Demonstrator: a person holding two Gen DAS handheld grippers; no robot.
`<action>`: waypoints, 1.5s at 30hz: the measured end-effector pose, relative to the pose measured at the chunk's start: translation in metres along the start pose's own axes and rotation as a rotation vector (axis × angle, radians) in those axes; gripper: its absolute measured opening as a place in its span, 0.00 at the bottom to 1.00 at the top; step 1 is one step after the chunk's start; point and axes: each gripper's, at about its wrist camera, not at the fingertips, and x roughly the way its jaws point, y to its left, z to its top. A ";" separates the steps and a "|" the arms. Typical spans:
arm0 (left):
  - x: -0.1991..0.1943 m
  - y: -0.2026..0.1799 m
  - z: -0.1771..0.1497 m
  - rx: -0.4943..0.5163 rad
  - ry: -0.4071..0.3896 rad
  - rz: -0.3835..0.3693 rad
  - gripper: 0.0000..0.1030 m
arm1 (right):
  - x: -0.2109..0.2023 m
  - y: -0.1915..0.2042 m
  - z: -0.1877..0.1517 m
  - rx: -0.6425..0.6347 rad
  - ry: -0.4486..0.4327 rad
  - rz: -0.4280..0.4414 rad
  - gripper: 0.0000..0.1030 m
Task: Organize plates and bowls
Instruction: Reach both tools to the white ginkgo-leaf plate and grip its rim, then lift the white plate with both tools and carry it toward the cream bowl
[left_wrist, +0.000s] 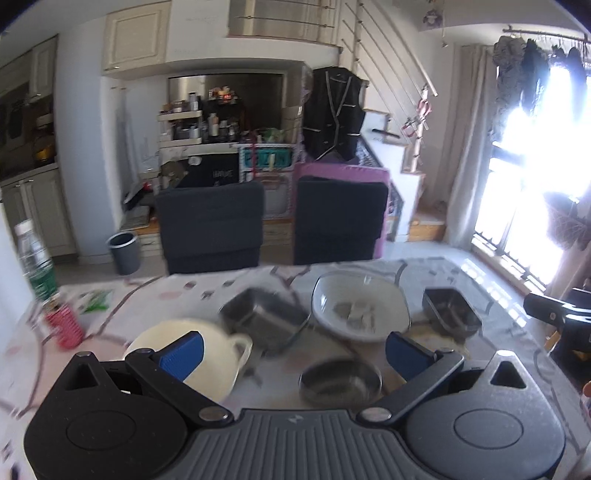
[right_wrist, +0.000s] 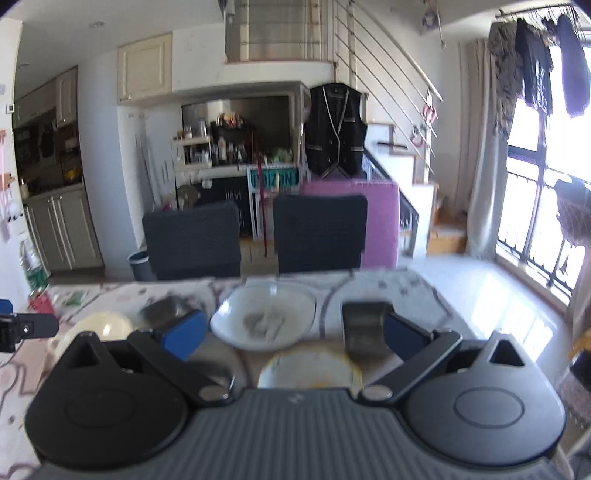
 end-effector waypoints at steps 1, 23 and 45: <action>0.012 0.001 0.007 0.001 -0.002 -0.010 1.00 | 0.012 -0.003 0.006 0.003 0.001 -0.006 1.00; 0.354 -0.012 0.039 0.110 0.415 -0.174 0.36 | 0.294 -0.081 -0.027 0.515 0.435 0.085 0.43; 0.340 -0.015 0.058 0.048 0.378 -0.208 0.11 | 0.317 -0.061 -0.002 0.387 0.386 0.040 0.07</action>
